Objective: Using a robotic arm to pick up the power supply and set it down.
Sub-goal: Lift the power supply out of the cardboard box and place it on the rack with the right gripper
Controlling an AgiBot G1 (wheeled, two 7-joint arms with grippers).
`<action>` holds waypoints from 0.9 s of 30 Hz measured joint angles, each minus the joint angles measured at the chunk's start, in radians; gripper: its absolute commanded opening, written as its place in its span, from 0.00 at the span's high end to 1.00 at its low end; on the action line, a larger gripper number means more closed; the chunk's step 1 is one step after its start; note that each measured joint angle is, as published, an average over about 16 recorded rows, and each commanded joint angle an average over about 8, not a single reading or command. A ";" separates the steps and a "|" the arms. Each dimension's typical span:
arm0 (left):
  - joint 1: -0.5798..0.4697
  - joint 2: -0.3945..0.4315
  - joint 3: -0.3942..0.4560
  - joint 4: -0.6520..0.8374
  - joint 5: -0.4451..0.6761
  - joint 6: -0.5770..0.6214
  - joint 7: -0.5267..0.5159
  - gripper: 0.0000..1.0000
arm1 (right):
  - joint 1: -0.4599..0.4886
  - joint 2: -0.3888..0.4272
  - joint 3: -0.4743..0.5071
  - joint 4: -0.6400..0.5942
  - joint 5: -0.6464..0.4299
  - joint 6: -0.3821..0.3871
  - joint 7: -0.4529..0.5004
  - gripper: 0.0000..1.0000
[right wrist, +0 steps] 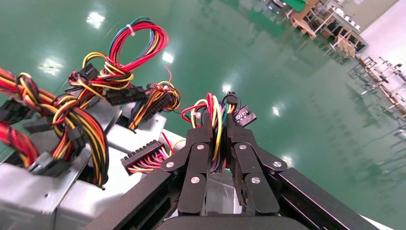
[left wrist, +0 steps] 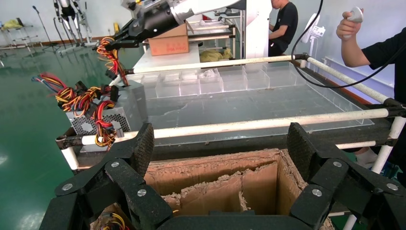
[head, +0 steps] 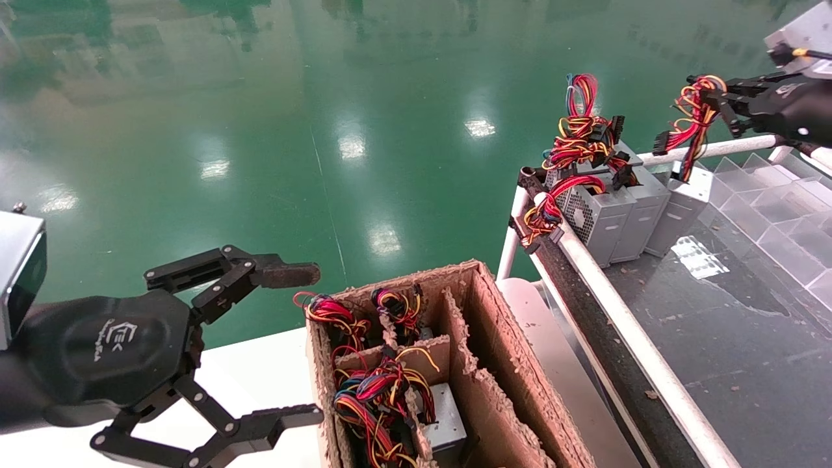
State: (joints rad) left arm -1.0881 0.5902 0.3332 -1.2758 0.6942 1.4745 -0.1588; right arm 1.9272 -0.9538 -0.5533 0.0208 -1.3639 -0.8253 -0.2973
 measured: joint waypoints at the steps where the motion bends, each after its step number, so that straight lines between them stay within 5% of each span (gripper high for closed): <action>1: 0.000 0.000 0.000 0.000 0.000 0.000 0.000 0.00 | 0.000 -0.008 -0.001 -0.001 -0.001 0.011 -0.002 1.00; 27: 0.000 0.000 0.001 0.000 0.000 0.000 0.000 0.00 | -0.014 -0.131 0.000 0.003 -0.001 0.195 -0.103 1.00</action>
State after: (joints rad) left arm -1.0883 0.5899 0.3338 -1.2758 0.6937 1.4742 -0.1585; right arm 1.9133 -1.0850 -0.5529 0.0236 -1.3648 -0.6300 -0.4004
